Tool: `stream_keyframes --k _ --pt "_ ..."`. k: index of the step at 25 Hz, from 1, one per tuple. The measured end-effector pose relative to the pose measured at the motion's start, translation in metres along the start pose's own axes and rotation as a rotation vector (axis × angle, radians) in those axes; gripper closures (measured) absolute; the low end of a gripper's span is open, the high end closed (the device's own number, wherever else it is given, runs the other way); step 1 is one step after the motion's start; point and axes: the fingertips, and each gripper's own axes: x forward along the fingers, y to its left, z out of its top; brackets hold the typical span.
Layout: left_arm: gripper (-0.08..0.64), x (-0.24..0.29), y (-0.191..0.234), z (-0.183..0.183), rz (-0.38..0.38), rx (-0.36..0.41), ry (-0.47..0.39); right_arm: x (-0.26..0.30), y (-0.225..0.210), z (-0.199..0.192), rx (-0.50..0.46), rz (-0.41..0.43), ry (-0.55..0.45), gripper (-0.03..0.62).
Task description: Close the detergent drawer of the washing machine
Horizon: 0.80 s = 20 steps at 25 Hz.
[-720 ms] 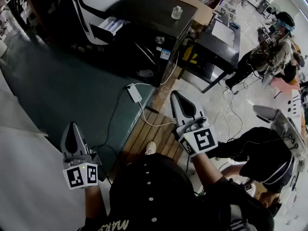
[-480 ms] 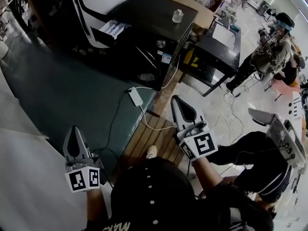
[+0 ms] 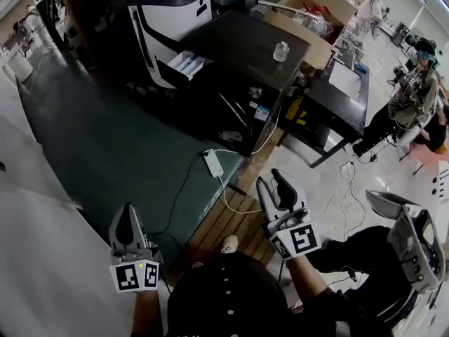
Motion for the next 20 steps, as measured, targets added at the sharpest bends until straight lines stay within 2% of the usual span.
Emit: stream_keyframes --k 1,2,10,20 --pt "0.556 0.001 0.0 0.0 0.006 0.003 0.0 0.002 -0.001 -0.001 0.003 0.009 0.0 0.381" --pt "0.555 0.002 -0.001 -0.001 0.013 0.008 0.002 0.003 -0.003 -0.003 0.007 0.016 0.002 0.368" --pt "0.557 0.006 0.002 0.001 0.096 0.014 0.01 0.022 -0.011 -0.018 0.008 0.083 0.021 0.368" --pt "0.556 0.019 0.029 -0.011 0.132 0.025 0.046 0.063 -0.008 -0.036 0.01 0.085 0.072 0.38"
